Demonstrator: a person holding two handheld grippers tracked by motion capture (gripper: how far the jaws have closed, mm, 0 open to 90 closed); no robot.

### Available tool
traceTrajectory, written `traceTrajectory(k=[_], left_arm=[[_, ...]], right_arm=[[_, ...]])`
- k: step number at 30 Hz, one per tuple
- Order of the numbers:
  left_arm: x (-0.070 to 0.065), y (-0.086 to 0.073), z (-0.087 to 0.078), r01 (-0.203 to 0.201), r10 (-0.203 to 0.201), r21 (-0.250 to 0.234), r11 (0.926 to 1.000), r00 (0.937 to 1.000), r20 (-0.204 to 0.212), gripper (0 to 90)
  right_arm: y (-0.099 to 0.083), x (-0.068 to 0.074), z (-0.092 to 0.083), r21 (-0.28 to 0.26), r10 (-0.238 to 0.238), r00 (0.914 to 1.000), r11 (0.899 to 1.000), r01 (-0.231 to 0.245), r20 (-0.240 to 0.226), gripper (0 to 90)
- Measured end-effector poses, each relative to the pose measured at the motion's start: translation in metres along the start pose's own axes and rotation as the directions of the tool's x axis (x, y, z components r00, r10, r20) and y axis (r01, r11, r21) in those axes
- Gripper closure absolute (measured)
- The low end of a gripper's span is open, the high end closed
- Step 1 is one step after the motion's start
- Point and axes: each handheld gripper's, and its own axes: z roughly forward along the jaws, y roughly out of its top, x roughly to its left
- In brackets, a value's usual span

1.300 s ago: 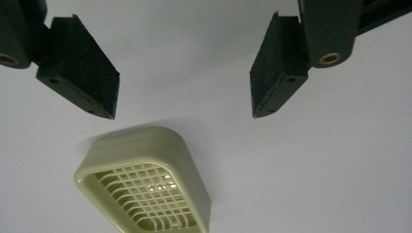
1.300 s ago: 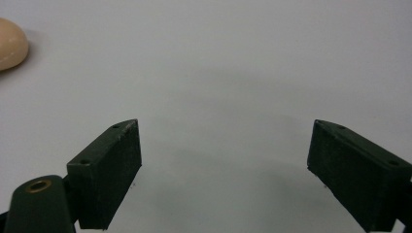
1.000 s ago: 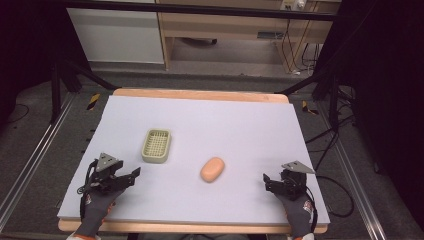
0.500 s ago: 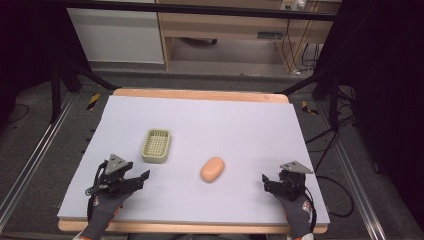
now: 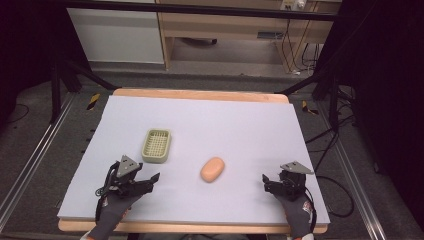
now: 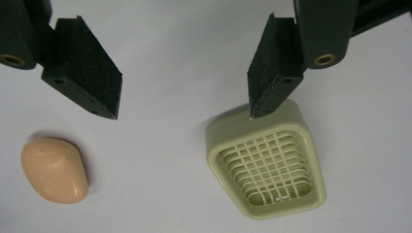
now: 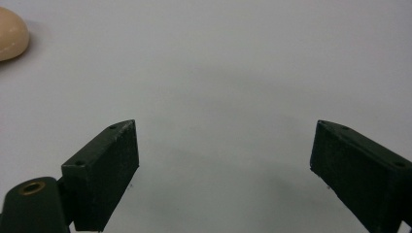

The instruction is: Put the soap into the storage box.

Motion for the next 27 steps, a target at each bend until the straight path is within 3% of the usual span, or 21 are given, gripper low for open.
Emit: traceTrajectory(k=[27], left_arm=[[-0.033, 0.02, 0.016, -0.078, 0.078, -0.003, 0.9969, 0.9946, 0.067, 26.3]], right_arm=[[0.0, 0.001, 0.002, 0.014, -0.004, 1.0, 1.0, 0.004, 0.002, 10.4]])
